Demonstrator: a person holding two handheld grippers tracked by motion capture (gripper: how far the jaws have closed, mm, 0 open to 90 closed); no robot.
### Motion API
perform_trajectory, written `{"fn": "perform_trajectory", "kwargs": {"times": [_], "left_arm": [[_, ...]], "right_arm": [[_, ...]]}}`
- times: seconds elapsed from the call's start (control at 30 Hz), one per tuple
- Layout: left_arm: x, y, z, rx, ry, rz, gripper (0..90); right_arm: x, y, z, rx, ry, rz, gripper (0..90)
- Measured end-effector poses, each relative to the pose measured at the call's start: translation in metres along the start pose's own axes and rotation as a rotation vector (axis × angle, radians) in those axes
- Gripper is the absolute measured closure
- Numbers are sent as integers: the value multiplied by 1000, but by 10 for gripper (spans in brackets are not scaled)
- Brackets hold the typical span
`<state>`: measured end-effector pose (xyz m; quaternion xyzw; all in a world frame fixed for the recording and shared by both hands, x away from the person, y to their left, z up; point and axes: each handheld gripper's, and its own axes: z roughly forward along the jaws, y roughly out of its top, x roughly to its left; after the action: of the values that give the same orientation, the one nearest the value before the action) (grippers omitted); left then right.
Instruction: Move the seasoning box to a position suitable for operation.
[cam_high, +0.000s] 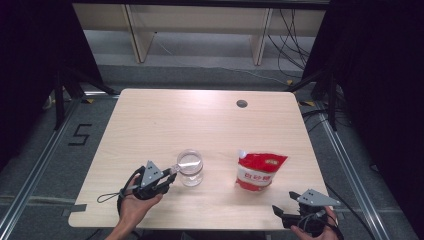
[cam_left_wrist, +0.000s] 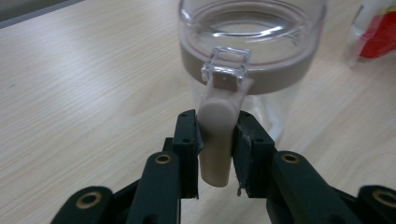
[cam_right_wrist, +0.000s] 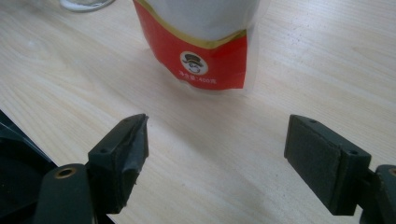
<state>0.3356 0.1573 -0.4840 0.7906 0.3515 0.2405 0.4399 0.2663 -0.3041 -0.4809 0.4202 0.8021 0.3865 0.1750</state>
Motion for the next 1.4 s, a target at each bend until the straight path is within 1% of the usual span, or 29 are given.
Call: {"fn": "perform_trajectory", "kwargs": {"times": [0.07,0.1,0.13,0.17,0.23,0.3,0.37,0.4,0.47,0.53,0.57,0.6,0.67,0.7,0.8,0.83,0.87,0.93,0.97,1.0,1.07,1.1,1.13,1.2,1.23,1.27,1.33,1.37,1.4], "left_arm": [[1,0,1,-4,4,7,728],[0,0,1,-6,6,4,731],[-1,0,1,-6,7,-1,732],[0,0,1,-1,11,19,733],[1,0,1,-4,11,34,735],[-1,0,1,-8,5,16,736],[-1,1,0,-10,2,45,737],[-1,1,-1,-11,-7,62,737],[-3,1,-2,-6,-29,34,736],[-3,0,-1,-17,-54,35,736],[-3,-1,-1,-18,-67,24,736],[-3,-1,-1,-18,-67,24,736],[-7,-1,-1,-20,-102,24,735],[-8,-1,0,-23,-117,39,735],[-13,0,-1,-20,-132,44,735],[-18,0,-1,-19,-163,49,735],[-19,0,0,-27,-179,65,735],[-22,0,-1,-20,-186,51,735],[-26,0,-2,-19,-201,57,735],[-26,0,-2,-19,-201,57,735],[-29,-1,-3,-19,-228,68,734],[-28,-1,-4,-21,-239,99,734],[-31,-2,-4,-22,-247,76,734],[-32,-2,-5,-22,-247,81,734],[-34,-1,-4,-23,-266,91,734],[-34,-1,-4,-22,-266,96,734],[-34,-1,-4,-29,-292,108,734],[-35,-2,-4,-24,-290,95,734],[-35,-1,-4,-29,-299,106,734]], "right_arm": [[0,0,1,-3,6,0,228],[0,0,1,0,-6,-9,228],[1,0,0,7,-9,3,228],[1,0,0,6,-10,1,229],[1,1,1,5,3,-4,230],[1,1,1,3,7,-5,231],[1,1,1,2,-2,-7,231],[1,1,2,-2,1,-9,231],[1,1,2,3,7,2,231],[0,1,3,5,5,-7,232],[1,2,2,4,-3,-8,232],[1,2,2,4,-3,-8,232],[2,2,3,5,7,0,233],[1,2,4,4,2,-3,232],[2,2,4,0,7,-5,234],[2,2,4,0,10,0,235],[2,2,3,0,4,-3,235],[2,2,3,-2,12,-5,235],[2,2,4,-3,16,-6,236],[4,2,3,0,15,16,236],[3,2,4,-2,20,12,237],[3,2,3,-2,12,9,238],[3,1,3,0,18,8,238],[3,1,3,1,16,10,239],[1,1,5,-11,12,-16,239],[0,1,5,-8,23,-16,238],[1,1,5,-4,32,-9,239],[1,1,5,-5,31,-12,239],[1,1,4,3,28,-15,239]]}}
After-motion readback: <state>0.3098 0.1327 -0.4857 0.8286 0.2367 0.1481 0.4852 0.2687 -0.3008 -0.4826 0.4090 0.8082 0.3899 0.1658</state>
